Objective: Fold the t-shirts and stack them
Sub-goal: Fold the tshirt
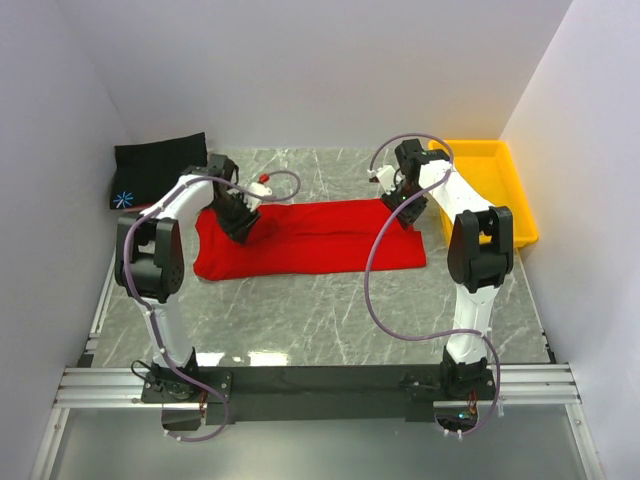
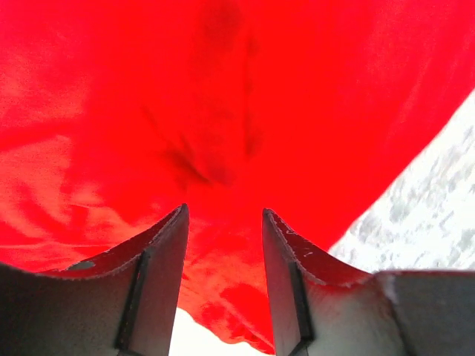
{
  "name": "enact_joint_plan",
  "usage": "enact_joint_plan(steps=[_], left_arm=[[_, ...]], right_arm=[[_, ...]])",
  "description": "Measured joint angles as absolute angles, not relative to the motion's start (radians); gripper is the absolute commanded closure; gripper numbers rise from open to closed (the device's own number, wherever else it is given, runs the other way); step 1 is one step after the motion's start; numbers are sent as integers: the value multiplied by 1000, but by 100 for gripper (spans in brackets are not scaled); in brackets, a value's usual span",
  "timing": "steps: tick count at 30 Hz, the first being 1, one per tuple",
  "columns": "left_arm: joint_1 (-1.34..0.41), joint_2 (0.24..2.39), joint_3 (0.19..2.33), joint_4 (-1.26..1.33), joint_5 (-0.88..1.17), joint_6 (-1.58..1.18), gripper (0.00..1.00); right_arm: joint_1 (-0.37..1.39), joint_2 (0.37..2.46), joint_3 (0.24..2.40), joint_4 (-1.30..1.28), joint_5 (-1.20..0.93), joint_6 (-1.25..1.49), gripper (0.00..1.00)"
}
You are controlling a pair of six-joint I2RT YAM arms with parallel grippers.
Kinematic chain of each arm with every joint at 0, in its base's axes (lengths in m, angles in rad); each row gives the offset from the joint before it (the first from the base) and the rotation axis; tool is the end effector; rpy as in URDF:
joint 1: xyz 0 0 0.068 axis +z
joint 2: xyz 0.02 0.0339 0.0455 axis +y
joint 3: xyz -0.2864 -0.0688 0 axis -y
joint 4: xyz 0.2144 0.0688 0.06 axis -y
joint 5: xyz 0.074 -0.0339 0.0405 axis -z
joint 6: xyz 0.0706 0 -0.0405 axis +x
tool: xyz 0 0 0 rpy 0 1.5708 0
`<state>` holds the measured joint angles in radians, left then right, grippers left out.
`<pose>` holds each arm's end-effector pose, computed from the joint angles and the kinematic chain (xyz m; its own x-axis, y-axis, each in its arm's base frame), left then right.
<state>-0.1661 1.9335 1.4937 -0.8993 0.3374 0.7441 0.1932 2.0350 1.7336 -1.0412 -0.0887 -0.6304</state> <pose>0.3644 -0.0848 0.2074 -0.5497 0.7402 -0.3872 0.8201 0.5664 -0.0815 0.3947 0.0836 0.2227 -0.6479 -0.7250 -0.2336 -0.7339 0.6763 -0.0636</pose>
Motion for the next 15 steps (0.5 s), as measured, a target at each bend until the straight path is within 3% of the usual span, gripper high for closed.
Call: enact_joint_plan(steps=[15], left_arm=[[-297,2014,1649,-738,321,508,48]], right_arm=[[184,2029,1694,-1037,-95,-625,67]])
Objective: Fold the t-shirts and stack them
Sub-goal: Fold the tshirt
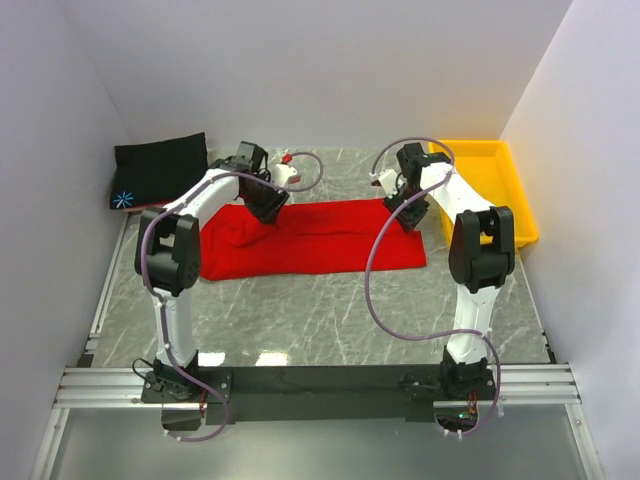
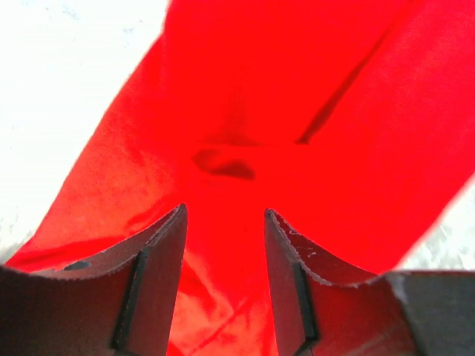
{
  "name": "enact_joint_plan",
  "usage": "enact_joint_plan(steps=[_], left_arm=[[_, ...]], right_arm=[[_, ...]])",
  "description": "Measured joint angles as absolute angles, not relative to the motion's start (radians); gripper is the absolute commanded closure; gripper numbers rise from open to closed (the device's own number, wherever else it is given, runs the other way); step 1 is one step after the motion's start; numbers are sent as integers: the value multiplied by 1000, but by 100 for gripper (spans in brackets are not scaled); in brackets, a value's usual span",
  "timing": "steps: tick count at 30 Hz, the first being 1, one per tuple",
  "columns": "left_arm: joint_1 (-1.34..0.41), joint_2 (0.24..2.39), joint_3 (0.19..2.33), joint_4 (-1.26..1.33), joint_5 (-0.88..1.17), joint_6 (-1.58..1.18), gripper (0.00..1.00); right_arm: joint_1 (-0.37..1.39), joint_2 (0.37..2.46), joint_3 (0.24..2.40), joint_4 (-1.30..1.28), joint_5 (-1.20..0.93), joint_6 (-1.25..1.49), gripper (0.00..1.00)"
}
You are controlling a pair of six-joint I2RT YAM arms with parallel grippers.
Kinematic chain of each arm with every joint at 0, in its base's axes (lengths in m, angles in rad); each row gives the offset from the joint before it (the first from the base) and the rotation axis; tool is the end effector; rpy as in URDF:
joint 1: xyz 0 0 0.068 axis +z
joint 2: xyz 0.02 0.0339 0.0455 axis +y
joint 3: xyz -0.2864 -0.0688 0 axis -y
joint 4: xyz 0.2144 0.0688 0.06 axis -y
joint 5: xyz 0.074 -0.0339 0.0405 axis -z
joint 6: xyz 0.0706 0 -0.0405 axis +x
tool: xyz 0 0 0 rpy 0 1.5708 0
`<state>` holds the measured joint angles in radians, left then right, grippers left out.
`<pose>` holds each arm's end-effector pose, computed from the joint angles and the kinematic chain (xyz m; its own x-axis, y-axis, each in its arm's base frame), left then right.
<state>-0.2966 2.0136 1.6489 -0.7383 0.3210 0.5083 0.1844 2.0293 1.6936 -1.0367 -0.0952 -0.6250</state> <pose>0.4028 -0.1464 0.2260 -0.5445 0.6493 -0.5310 0.7766 0.6295 -0.0266 0.3894 0.0795 0.2149 -0.6640 -0.7163 -0.2144 -0.7269 0.6856 -0.0397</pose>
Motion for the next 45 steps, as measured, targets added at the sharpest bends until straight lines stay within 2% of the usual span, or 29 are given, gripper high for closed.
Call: enact_joint_plan(steps=[4,6,13,16,17,27,28,30,31,35,42,45], left_arm=[[-302,2058,1660,-717,285,472,50],[-307,2074,1661,-714,263,456,56],[-322,2091,1661,-685,238,430,89],[-323,2090,1659,-661,249,432,94],[-323,2087,1657,-654,254,432,98],[-322,2023,1626,-671,403,517,99],[-322,2020,1623,-680,420,538,96],[-323,2020,1618,-704,440,567,81],[-323,2020,1616,-719,449,581,64],[-323,2023,1614,-776,467,624,41],[-281,2016,1614,-796,483,583,41],[-226,1994,1610,-785,468,518,43]], right_arm=[[180,2027,1693,-1032,-94,-622,67],[179,2025,1691,-1032,-94,-622,67],[178,2025,1681,-1028,-92,-619,67],[178,2024,1681,-1028,-92,-618,67],[178,2024,1681,-1028,-91,-618,67],[178,2024,1681,-1028,-90,-619,67],[178,2024,1681,-1028,-90,-619,67],[178,2024,1681,-1029,-90,-619,67],[178,2024,1681,-1029,-90,-619,67],[178,2024,1684,-1037,-91,-619,65],[178,2064,1799,-1073,-98,-618,67],[178,2130,1902,-1085,-107,-610,71]])
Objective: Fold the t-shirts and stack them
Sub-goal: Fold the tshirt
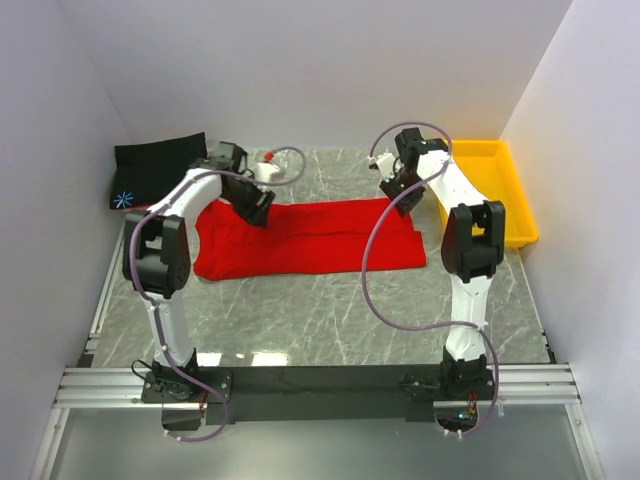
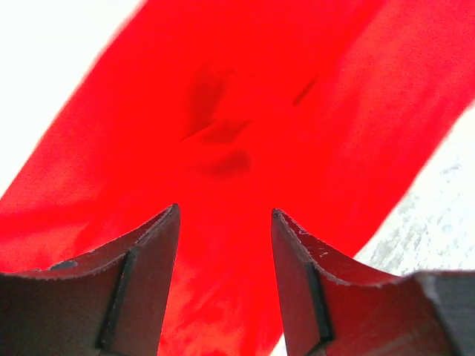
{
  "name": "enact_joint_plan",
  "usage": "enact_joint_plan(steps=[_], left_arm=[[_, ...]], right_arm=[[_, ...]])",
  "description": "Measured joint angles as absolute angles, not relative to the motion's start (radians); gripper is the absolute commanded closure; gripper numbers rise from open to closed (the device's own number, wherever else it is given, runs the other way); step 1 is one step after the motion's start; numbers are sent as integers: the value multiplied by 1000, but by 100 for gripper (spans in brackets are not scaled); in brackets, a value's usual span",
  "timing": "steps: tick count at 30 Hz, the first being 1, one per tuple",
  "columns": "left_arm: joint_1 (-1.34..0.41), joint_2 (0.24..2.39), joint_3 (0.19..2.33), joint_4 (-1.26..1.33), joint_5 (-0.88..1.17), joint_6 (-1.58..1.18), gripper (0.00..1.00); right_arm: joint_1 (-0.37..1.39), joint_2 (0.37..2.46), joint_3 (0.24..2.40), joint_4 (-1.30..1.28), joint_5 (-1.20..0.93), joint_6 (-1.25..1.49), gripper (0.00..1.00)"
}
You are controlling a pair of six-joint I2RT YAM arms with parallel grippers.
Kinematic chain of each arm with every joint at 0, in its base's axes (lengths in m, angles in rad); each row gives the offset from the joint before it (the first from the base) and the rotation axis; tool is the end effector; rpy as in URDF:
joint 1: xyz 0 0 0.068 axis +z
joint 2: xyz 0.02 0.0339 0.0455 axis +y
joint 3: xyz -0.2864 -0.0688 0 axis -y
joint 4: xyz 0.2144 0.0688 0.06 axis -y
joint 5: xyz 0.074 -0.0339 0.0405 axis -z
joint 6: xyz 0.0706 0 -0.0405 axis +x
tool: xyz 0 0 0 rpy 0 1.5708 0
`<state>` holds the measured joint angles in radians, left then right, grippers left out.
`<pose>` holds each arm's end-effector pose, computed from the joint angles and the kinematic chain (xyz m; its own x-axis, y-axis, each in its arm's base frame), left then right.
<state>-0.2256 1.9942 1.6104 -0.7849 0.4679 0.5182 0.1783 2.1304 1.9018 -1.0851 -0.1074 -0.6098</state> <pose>0.3950 -0.1233 0.2239 -0.5951 0.5901 -0.5455 0.7671 0.6194 -0.1667 0.4229 0.0839 0.2266 -0.6639 -0.6982 -0.2678 -0.7116 0.6999 -0.0606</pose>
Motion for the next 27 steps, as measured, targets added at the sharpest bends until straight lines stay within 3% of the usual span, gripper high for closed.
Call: enact_joint_plan(steps=[4,15,22,27], left_arm=[[-156,1957,1591,-765,434,411,48],[-91,1903,1460,-697,342,114,70],[-94,1895,1444,-701,298,43,75],[-141,1917,1450,-699,274,30,77]], right_arm=[[181,2225,1990,-1088,-118,-603,77],[225,2346,1974,-1118,-34,-600,87],[229,2183,1666,-1147,-32,-629,89],[239,2084,1461,-1261,-150,-688,88]])
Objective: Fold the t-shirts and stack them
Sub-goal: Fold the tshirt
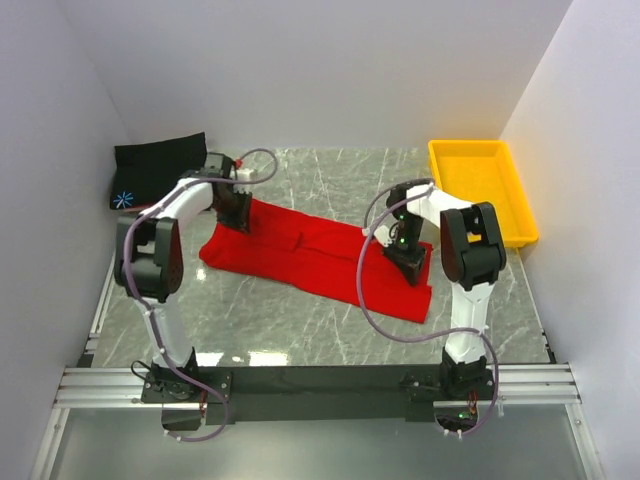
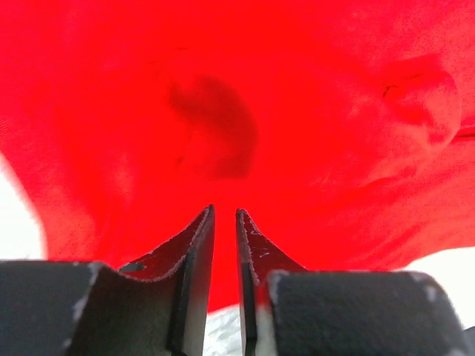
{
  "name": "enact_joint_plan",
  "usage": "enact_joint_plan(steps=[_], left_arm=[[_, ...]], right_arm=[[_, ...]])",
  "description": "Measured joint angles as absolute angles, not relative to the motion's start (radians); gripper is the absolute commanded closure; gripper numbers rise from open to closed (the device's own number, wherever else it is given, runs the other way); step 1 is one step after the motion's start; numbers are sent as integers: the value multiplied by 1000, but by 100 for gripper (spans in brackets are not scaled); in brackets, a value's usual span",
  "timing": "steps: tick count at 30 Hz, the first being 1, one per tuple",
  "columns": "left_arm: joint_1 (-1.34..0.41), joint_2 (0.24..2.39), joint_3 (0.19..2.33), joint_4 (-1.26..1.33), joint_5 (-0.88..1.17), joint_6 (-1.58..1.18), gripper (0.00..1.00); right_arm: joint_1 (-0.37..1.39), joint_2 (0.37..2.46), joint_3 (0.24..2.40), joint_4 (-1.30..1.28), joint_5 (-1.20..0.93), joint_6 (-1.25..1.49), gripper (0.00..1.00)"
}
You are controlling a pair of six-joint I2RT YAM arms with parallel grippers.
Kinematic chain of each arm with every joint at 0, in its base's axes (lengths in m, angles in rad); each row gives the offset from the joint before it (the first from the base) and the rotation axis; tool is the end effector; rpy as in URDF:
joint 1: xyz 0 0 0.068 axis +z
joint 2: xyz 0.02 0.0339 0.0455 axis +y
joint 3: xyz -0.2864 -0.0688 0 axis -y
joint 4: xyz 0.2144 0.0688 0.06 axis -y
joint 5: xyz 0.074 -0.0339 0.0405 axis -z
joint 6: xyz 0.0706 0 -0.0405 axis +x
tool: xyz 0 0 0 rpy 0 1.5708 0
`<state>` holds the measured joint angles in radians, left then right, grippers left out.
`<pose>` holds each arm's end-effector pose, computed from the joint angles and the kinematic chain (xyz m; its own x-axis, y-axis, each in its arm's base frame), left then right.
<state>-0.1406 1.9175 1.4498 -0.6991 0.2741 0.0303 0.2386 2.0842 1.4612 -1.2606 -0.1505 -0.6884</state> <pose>0.3850 -0.0738 0.2092 -0.9027 0.1572 -0.4005 0.2677 0.9339 -0.2369 0.3138 0.0872 0.1498 -0.5940 -0.7909 0.1470 -0.7332 0.6075 0.3057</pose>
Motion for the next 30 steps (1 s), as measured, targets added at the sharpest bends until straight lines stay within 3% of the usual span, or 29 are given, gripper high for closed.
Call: enact_joint_plan(steps=[4,14,17,18,20,21,23,27,29,30], left_arm=[[-186,2047,1542,-708,256,11,84],[-206,2405,2069,-749,210,45,82],[-229,2476,2187,-714,188,99,70],[-241,2487,2204,-691,184,116,59],[-255,2488,2205,-658,186,127,53],[-261,2480,2190,-623,189,125,47],[-269,2432,2110,-554,196,117,44],[-249,2260,1922,-489,201,65,21],[-226,2176,1871,-472,206,22,17],[-213,2136,1853,-463,213,-4,9]], right_arm=[[242,2012,1442,-1308,-240,-720,88],[191,1953,1502,-1256,-228,-677,91],[192,1970,1522,-1237,-214,-665,91],[195,1984,1539,-1230,-210,-662,92],[199,2016,1569,-1207,-203,-658,93],[202,2032,1583,-1193,-200,-655,94],[213,2064,1606,-1172,-195,-651,95],[246,2131,1615,-1137,-180,-645,99],[262,2151,1610,-1138,-171,-642,100],[268,2150,1602,-1141,-168,-641,100]])
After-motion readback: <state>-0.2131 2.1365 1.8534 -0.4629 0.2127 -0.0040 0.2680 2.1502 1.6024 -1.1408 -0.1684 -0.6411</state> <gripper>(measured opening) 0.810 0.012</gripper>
